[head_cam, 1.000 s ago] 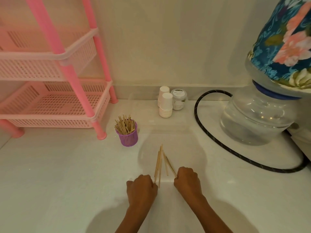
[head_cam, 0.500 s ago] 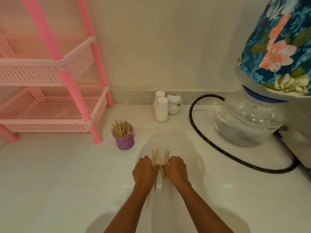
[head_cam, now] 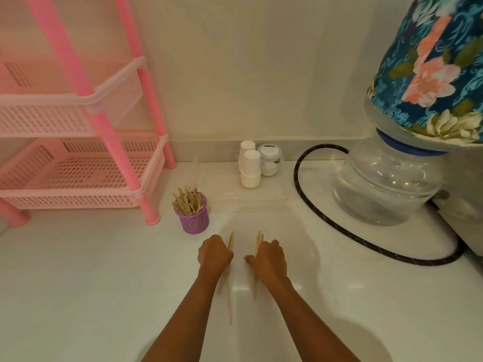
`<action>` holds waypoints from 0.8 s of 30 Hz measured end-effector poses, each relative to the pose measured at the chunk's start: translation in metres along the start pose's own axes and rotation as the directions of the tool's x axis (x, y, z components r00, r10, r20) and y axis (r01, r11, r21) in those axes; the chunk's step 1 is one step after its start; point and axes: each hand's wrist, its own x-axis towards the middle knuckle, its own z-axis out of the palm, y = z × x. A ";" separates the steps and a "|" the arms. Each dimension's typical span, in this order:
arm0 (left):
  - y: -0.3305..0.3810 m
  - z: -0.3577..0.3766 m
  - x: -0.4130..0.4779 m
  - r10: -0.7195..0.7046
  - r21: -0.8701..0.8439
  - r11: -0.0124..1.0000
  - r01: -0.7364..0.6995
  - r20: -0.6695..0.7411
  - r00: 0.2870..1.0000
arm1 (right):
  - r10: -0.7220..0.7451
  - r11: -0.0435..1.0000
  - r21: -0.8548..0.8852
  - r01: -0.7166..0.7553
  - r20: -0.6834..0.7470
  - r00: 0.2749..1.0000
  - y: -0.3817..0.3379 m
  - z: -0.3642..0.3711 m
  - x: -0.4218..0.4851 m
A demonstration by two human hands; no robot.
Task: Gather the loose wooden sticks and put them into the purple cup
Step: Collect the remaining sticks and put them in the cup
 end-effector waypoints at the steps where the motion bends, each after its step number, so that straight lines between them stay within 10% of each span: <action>1: -0.002 -0.001 0.002 0.001 -0.015 1.000 -0.001 0.012 1.000 | -0.011 1.000 -0.015 0.011 0.005 1.000 -0.003 0.002 -0.001; 10: -0.018 -0.002 0.013 -0.001 -0.167 0.986 0.016 0.088 0.996 | -0.124 0.956 -0.253 0.150 0.117 0.985 -0.022 0.037 -0.021; 24: -0.041 -0.010 0.024 -0.057 -0.315 0.945 0.092 0.118 0.991 | -0.192 0.979 -0.075 0.191 0.001 0.981 0.000 0.029 -0.010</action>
